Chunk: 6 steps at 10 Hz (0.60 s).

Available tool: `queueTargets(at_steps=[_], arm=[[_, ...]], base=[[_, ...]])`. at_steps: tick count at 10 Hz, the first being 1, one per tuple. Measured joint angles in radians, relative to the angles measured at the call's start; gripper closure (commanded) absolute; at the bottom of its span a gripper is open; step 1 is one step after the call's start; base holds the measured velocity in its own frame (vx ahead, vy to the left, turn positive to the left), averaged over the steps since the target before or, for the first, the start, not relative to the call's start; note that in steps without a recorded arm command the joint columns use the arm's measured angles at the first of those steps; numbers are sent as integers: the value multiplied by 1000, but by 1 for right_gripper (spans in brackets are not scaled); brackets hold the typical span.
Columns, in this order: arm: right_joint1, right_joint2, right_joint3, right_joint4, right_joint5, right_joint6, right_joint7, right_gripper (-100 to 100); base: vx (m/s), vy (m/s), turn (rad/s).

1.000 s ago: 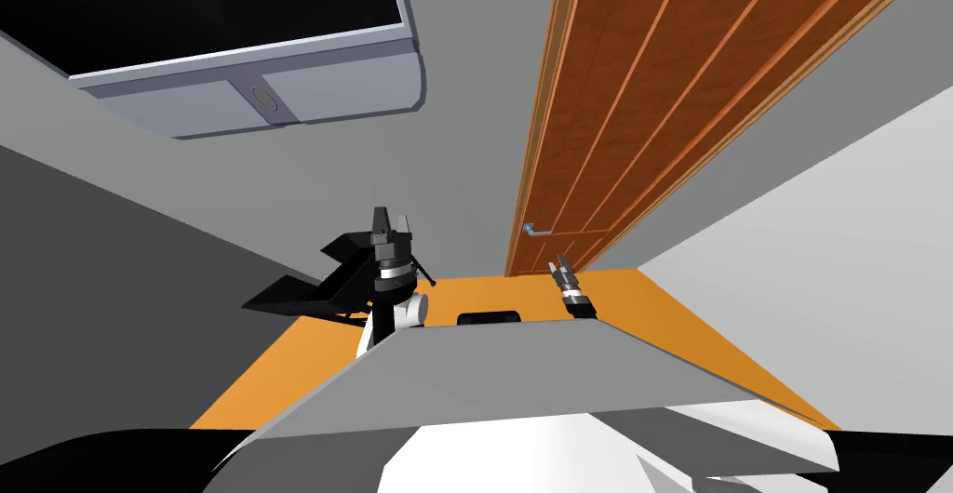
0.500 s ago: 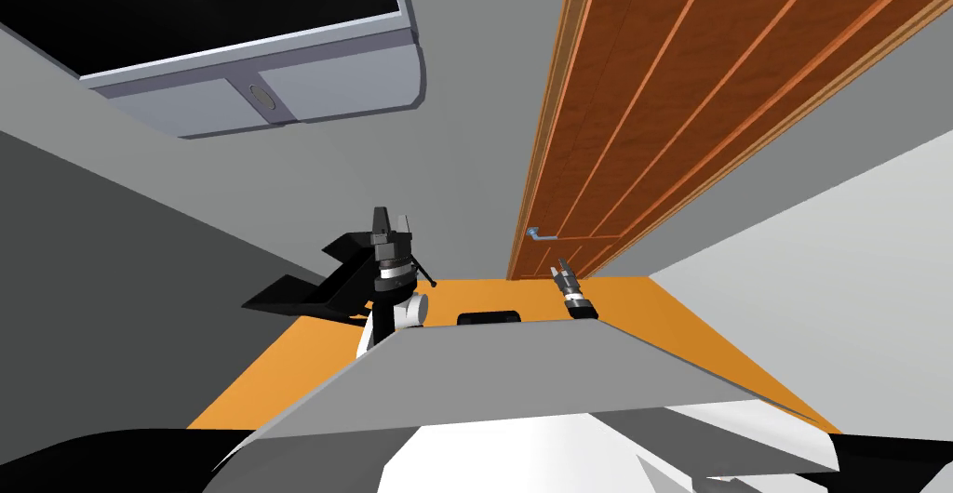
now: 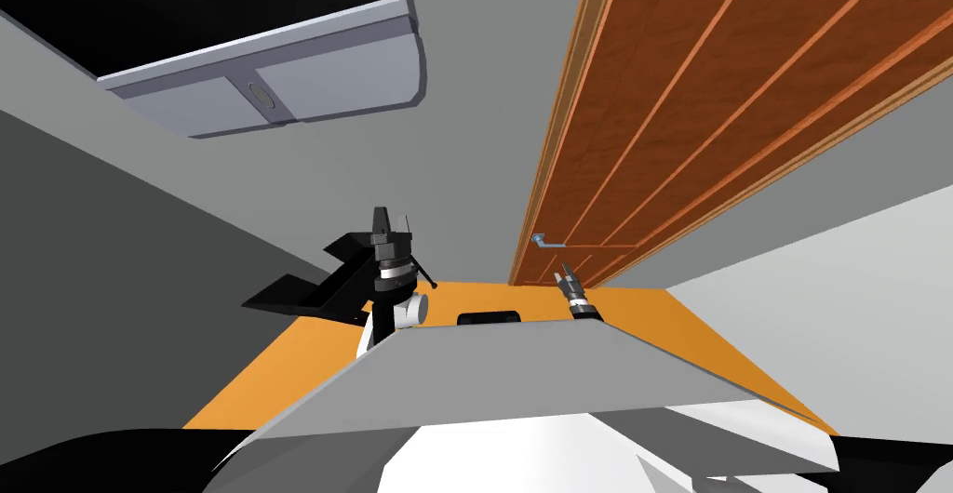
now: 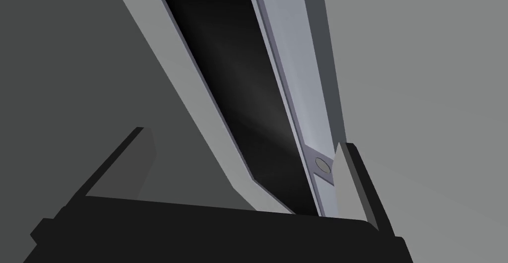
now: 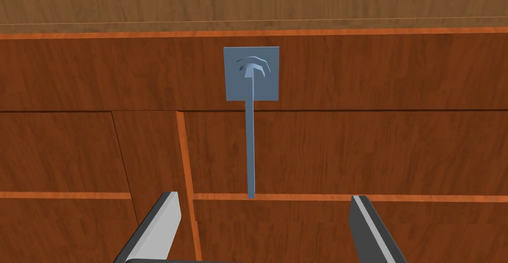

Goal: Pull the door open

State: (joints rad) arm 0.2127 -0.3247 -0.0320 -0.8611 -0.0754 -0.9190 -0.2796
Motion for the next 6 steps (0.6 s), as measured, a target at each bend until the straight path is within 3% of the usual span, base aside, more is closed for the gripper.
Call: queueTargets(at_steps=[1, 2, 6], arm=[[-4, -6, 0, 23, -3, -4, -7, -100], [-5, -7, 0, 25, -3, -4, -9, -100], [-66, 21, -64, 85, -39, 22, 37, -100]], base=[[56, -18, 17], [107, -43, 231], [180, -103, 279]])
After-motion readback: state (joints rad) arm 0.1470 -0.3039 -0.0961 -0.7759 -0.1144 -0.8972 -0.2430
